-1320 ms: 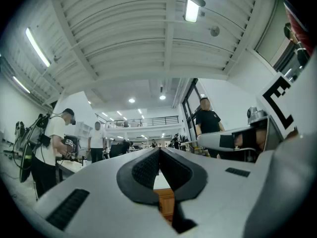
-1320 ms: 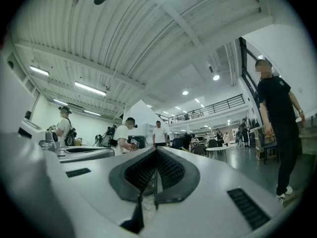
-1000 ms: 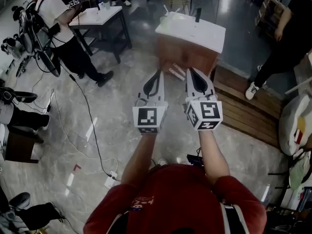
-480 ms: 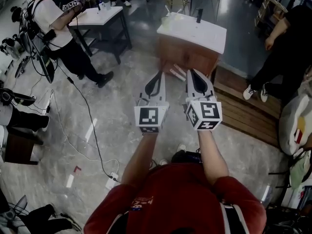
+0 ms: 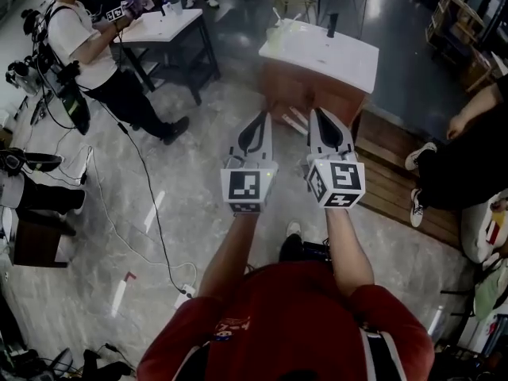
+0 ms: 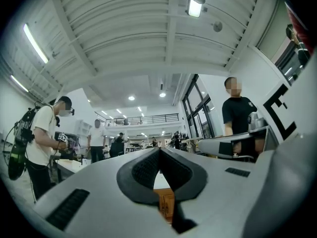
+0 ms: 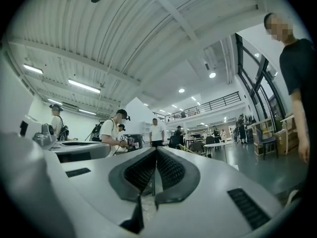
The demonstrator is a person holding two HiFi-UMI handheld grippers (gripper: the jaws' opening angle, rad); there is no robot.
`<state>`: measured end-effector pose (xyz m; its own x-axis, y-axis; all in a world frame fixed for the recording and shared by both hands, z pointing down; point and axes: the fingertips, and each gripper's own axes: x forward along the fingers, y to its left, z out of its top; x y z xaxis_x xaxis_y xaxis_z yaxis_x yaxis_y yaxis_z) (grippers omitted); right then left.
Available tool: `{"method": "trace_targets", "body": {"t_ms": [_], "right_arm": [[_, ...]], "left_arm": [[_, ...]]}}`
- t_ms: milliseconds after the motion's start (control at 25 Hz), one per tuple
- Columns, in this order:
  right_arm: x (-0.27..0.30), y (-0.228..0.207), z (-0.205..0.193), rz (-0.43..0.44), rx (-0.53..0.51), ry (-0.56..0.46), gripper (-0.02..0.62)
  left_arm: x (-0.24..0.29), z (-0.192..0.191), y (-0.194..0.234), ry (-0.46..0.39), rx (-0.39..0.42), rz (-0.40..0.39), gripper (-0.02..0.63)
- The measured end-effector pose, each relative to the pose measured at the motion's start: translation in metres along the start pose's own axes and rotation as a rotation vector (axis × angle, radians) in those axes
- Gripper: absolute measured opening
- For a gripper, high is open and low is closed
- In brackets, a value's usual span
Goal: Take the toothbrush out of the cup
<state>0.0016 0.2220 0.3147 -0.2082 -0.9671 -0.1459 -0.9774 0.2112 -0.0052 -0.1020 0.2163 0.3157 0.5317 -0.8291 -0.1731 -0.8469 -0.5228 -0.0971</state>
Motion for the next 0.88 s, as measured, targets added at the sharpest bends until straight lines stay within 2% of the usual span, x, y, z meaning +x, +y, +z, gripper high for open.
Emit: {"method": "trace_targets", "body": {"t_ms": [520,880], "right_arm": [[0.094,-0.077,-0.019,0.032,0.024,0.017,0.029],[0.132,-0.137,-0.037,0.048,0.071,0.027,0.029]], "left_arm": [[0.12,-0.021,0.007,0.019,0.005,0.022,0.029],[0.183,-0.034,-0.002,0.015,0.026,0.069,0.029]]}}
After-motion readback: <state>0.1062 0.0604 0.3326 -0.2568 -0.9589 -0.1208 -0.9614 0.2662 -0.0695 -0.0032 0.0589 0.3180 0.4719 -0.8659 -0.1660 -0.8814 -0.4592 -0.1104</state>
